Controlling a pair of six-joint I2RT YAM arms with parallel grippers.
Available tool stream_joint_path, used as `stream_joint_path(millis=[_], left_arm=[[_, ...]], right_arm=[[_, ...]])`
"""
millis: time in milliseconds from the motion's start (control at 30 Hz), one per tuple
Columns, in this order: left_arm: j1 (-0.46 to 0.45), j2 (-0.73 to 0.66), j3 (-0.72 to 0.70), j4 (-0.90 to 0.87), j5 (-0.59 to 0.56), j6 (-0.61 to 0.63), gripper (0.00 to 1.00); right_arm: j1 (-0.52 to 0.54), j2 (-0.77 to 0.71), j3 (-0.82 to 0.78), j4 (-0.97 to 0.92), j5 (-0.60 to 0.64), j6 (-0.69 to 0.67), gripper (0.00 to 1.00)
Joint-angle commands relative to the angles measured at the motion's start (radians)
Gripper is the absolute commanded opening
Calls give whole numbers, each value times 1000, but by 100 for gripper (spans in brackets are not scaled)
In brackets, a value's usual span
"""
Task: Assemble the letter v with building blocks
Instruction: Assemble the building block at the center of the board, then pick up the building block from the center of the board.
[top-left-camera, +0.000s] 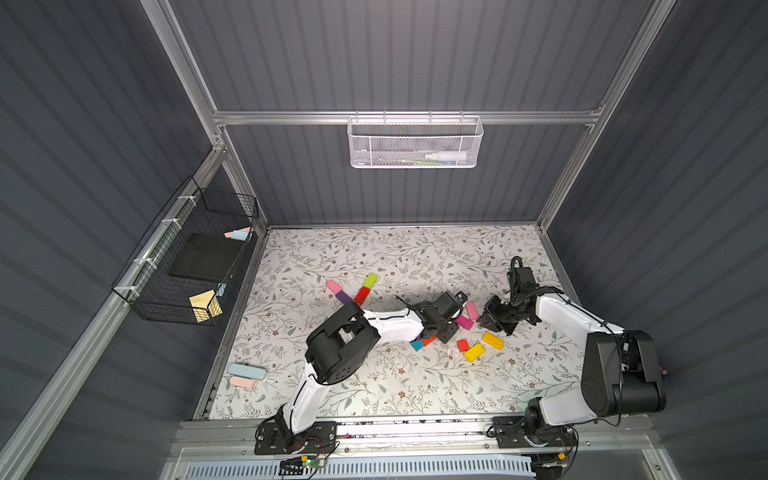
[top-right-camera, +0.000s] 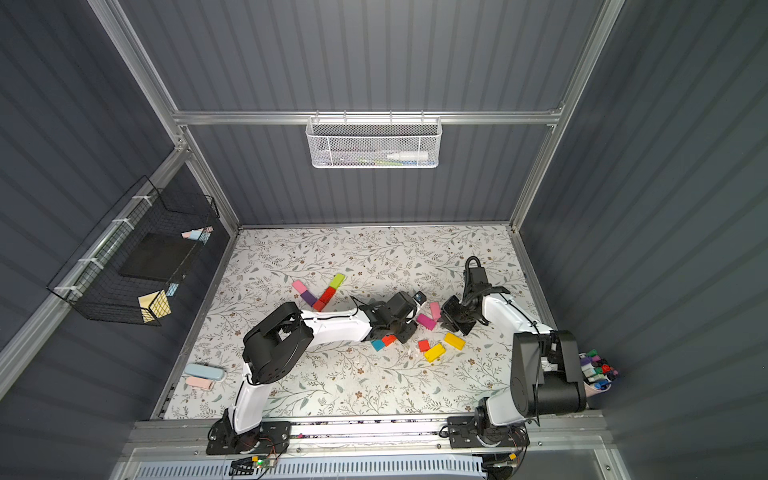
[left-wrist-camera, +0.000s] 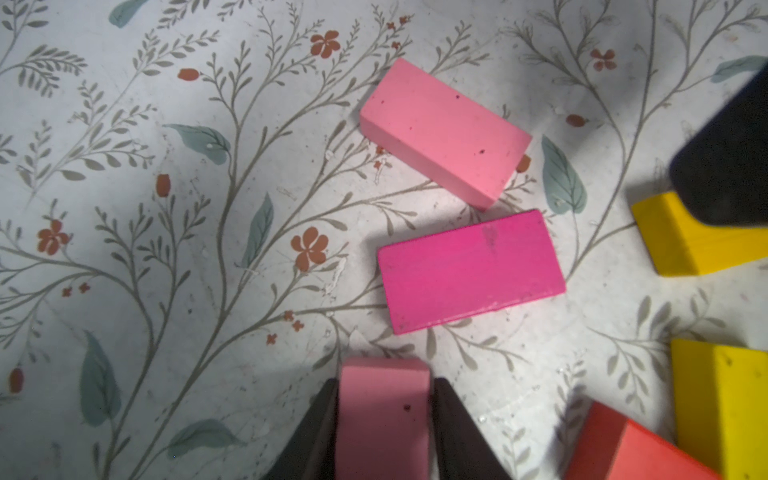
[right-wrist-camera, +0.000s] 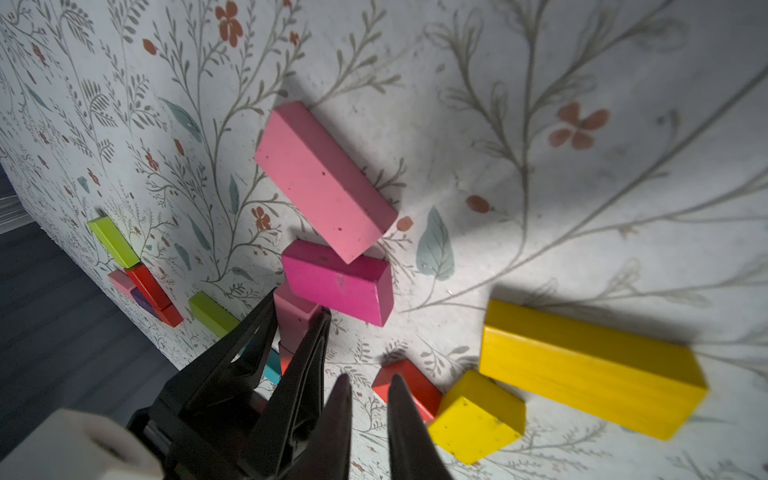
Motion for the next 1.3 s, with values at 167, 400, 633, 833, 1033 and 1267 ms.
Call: stream_joint_path(millis=[167, 400, 633, 833, 1033, 1267], left_arm=[[-3, 19, 6, -99, -40, -52, 56], [21, -162, -16, 114, -95, -54, 77], [50, -382, -97, 471, -73, -42, 93], [88, -399, -60, 391, -97, -27, 100], [175, -500, -121, 392, -38, -86, 100], [213, -517, -114, 361, -38, -97, 100]], right_arm=[[-4, 12, -4, -4, -16, 5, 20], [-5, 2, -1, -2, -9, 4, 20], [-3, 5, 16, -29, 28, -13, 20], [-1, 36, 101, -125, 155, -81, 30], [15, 109, 224, -188, 236, -119, 43], [82, 232, 380, -274, 334, -163, 47]])
